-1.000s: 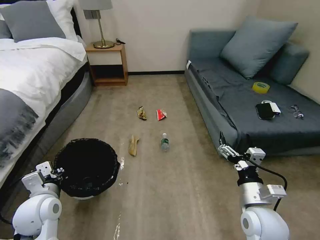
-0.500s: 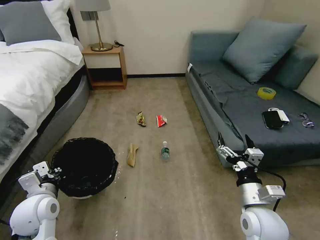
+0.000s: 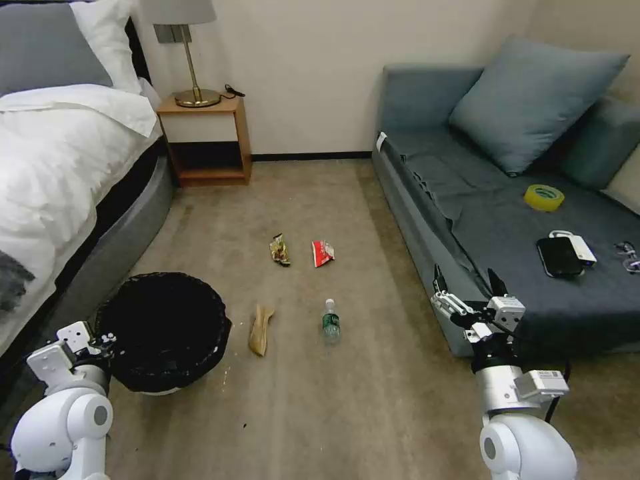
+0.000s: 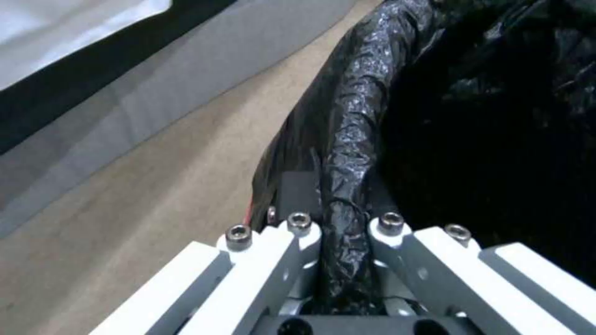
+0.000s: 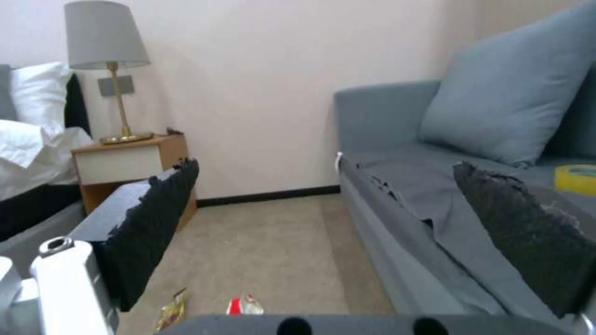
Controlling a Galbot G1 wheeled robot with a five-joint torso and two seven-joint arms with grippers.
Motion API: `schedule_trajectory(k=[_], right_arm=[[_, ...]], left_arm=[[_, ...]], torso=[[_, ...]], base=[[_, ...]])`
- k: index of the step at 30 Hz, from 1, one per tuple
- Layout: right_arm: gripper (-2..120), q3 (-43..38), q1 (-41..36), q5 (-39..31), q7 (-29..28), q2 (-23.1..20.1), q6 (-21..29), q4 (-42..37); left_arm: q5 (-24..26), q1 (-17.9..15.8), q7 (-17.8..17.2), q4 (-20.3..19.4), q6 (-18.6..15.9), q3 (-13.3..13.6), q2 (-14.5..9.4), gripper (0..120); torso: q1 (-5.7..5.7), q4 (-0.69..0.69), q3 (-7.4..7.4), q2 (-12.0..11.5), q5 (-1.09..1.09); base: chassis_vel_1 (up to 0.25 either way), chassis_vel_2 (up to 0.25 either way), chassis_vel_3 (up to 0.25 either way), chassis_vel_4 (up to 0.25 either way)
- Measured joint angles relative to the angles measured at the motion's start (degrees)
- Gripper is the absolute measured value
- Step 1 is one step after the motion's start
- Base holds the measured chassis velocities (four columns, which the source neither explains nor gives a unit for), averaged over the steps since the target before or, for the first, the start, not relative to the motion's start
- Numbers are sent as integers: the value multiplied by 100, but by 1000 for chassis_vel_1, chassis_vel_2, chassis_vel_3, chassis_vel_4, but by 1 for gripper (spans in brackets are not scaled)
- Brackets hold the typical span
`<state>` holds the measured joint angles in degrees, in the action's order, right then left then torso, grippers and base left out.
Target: Pick up the trash bin, then pick up the garbage on the floor and place it into the trash bin.
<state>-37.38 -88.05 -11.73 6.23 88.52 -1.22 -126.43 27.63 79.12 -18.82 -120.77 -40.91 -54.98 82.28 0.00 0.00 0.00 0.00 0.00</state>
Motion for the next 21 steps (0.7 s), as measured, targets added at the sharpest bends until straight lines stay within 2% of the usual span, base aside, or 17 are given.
schedule_trajectory(k=[21], right_arm=[[100, 100, 43, 22, 22, -18, 20, 29]], left_arm=[[3, 28, 3, -20, 35, -41, 27, 3]], torso=[[1, 1, 0, 0, 1]], base=[[-161, 156, 158, -159]])
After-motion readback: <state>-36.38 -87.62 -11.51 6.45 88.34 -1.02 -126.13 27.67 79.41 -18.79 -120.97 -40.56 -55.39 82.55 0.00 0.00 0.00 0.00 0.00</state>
